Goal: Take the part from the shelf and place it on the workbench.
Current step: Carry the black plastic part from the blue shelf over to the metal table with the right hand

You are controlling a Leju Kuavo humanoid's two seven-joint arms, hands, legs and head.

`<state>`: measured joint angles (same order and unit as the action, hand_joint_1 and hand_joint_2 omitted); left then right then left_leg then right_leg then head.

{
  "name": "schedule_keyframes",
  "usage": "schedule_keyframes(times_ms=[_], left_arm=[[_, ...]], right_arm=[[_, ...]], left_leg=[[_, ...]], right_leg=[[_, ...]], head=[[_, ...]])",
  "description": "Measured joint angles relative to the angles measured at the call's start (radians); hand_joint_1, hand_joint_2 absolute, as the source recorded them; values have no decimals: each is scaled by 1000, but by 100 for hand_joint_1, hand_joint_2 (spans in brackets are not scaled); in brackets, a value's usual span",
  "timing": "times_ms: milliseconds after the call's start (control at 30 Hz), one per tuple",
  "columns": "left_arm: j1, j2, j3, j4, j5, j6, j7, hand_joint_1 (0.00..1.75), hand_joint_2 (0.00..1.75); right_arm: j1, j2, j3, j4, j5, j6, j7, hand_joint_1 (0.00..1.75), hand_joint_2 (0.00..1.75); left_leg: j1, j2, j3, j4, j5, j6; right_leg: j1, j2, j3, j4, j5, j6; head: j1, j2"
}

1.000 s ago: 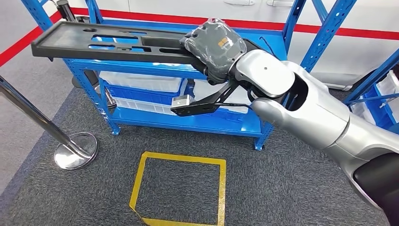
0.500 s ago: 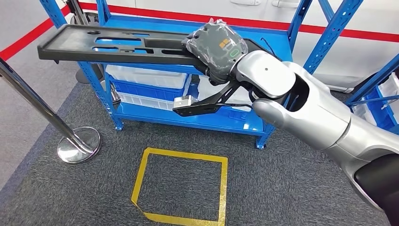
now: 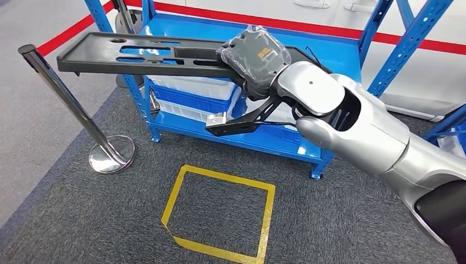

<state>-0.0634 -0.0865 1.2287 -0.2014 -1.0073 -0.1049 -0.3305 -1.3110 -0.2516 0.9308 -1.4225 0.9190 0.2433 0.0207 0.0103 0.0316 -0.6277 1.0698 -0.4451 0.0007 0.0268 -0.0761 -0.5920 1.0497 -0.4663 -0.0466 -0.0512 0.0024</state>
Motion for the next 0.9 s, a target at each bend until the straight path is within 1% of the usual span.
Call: schedule_keyframes(times_ms=[33, 67, 100, 133, 167, 200, 233, 267, 300, 333, 367, 400, 433, 467, 500, 533, 567, 633, 667, 700, 733, 767, 800, 833, 867, 900], left_arm=[[0, 0, 0, 0, 0, 0, 1, 0, 175], [1, 0, 0, 0, -1, 0, 1, 0, 175], [2, 0, 0, 0, -1, 0, 2, 0, 175], [4, 0, 0, 0, -1, 0, 2, 0, 175], [4, -1, 0, 0, -2, 0, 2, 0, 175], [4, -2, 0, 0, -2, 0, 2, 0, 175], [3, -2, 0, 0, -2, 0, 2, 0, 175], [3, -2, 0, 0, -2, 0, 2, 0, 175], [2, -2, 0, 0, -3, 0, 2, 0, 175], [2, -2, 0, 0, -3, 0, 2, 0, 175], [2, -2, 0, 0, -3, 0, 2, 0, 175], [3, -2, 0, 0, -4, 0, 2, 0, 175], [3, -2, 0, 0, -4, 0, 2, 0, 175], [3, -2, 0, 0, -5, -1, 2, 0, 175], [3, -2, 0, 0, -5, -1, 2, 0, 175], [2, -2, 0, 0, -5, -1, 2, 0, 175], [2, -2, 0, 0, -6, -1, 1, 0, 175], [2, -2, 0, 0, -7, -2, -1, 0, 175], [2, -3, 0, 0, -8, -2, -2, 0, 175], [2, -3, 0, 0, -8, -3, -2, 0, 175], [2, -3, 0, 0, -8, -3, -2, 0, 175], [1, -2, 0, 0, -9, -3, -3, 0, 175], [1, -2, 0, 0, -9, -3, -3, 0, 175], [1, -1, 0, 0, -9, -3, -3, 0, 175], [1, -1, 0, 0, -9, -3, -3, 0, 175], [2, -1, 0, 0, -9, -3, -2, 0, 175]], right_arm=[[0, 0, 0, 1, 1, 0, 0, 175, 175], [1, 0, 0, 2, 1, 0, 0, 175, 175], [1, 0, 0, 3, 1, 0, 0, 175, 175], [1, 0, 0, 3, 1, 0, 0, 175, 175], [0, -1, 0, 4, 1, 0, 0, 175, 175], [0, -2, 0, 5, 1, 0, 0, 175, 175], [0, -5, 0, 7, 1, 0, 0, 175, 175], [2, -7, 0, 8, 1, 0, 0, 175, 175], [5, -9, 1, 8, 1, 0, -2, 175, 175], [9, -11, 2, 9, 1, 0, -4, 175, 175], [12, -12, 4, 9, 1, 0, -6, 175, 175], [13, -13, 5, 10, 1, 0, -7, 175, 175], [14, -14, 5, 10, 1, 0, -8, 175, 175], [13, -15, 5, 10, 0, -1, -8, 175, 175], [12, -16, 5, 10, 0, -2, -8, 175, 175], [12, -16, 5, 10, -1, -3, -8, 175, 175], [12, -16, 5, 9, -1, -4, -9, 175, 175], [13, -16, 5, 9, 1, -4, -8, 175, 175], [13, -16, 5, 10, 2, -4, -8, 175, 175], [12, -16, 5, 10, 3, -5, -7, 175, 175], [12, -16, 5, 10, 4, -5, -7, 175, 175], [13, -16, 5, 10, 4, -6, -7, 175, 175], [15, -16, 5, 10, 4, -6, -7, 175, 175], [18, -16, 5, 11, 4, -6, -7, 175, 175], [21, -16, 5, 11, 4, -6, -8, 175, 175], [22, -16, 5, 11, 4, -6, -8, 175, 175]], left_leg=[[-4, 3, 9, -20, 2, 7], [-6, -4, 9, -22, 6, 11], [-5, -13, 9, -27, 11, 16], [-1, -20, 10, -34, 16, 20], [3, -26, 12, -43, 23, 24], [8, -32, 13, -50, 30, 27], [10, -36, 12, -54, 34, 28], [11, -41, 9, -55, 37, 29], [12, -47, 6, -55, 40, 29], [14, -52, 3, -54, 41, 28], [17, -58, 0, -52, 42, 26], [20, -63, -2, -49, 43, 22], [24, -67, -4, -47, 42, 18], [26, -72, -6, -44, 43, 11], [26, -75, -9, -41, 44, 3], [26, -78, -13, -40, 46, -5], [26, -79, -16, -41, 49, -13], [28, -78, -20, -43, 52, -25], [30, -70, -26, -32, 43, -29], [30, -60, -38, -3, 22, -31], [30, -49, -59, 49, -10, -31], [29, -41, -87, 115, -46, -32], [28, -39, -116, 184, -77, -32], [27, -38, -135, 233, -93, -31], [25, -38, -134, 242, -89, -29], [23, -38, -115, 213, -69, -25]], right_leg=[[1, -7, -1, 1, -1, 2], [2, -13, -2, 1, 0, 5], [3, -20, -1, 0, 1, 8], [3, -17, -1, 2, -3, 12], [1, -2, -6, 15, -15, 18], [-2, 20, -19, 47, -39, 24], [-9, 46, -41, 99, -71, 31], [-16, 63, -69, 162, -104, 38], [-23, 70, -95, 222, -129, 43], [-29, 72, -111, 258, -137, 49], [-35, 72, -110, 260, -126, 54], [-41, 72, -93, 225, -97, 58], [-47, 74, -62, 163, -60, 63], [-50, 79, -31, 97, -29, 67], [-51, 84, -7, 42, -11, 68], [-50, 88, 5, 11, -4, 67], [-46, 91, 7, 1, -7, 63], [-43, 86, 4, -6, -1, 48], [-44, 83, 4, -10, 3, 39], [-44, 80, 4, -14, 8, 30], [-43, 78, 3, -17, 11, 23], [-39, 77, 2, -17, 13, 18], [-35, 75, 0, -16, 15, 16], [-31, 72, -2, -16, 15, 15], [-28, 69, -3, -14, 16, 14], [-25, 67, -3, -13, 16, 14]], head=[[0, 0], [0, 0], [0, 0], [1, 0], [2, 0], [3, 0], [4, 0], [4, 0], [5, 0], [4, 0], [4, 0], [5, 0], [5, 0], [5, 0], [4, 0], [4, 0], [4, 0], [3, 0], [3, 0], [4, 0], [3, 0], [3, 0], [3, 0], [3, 0], [3, 0], [3, 0]])
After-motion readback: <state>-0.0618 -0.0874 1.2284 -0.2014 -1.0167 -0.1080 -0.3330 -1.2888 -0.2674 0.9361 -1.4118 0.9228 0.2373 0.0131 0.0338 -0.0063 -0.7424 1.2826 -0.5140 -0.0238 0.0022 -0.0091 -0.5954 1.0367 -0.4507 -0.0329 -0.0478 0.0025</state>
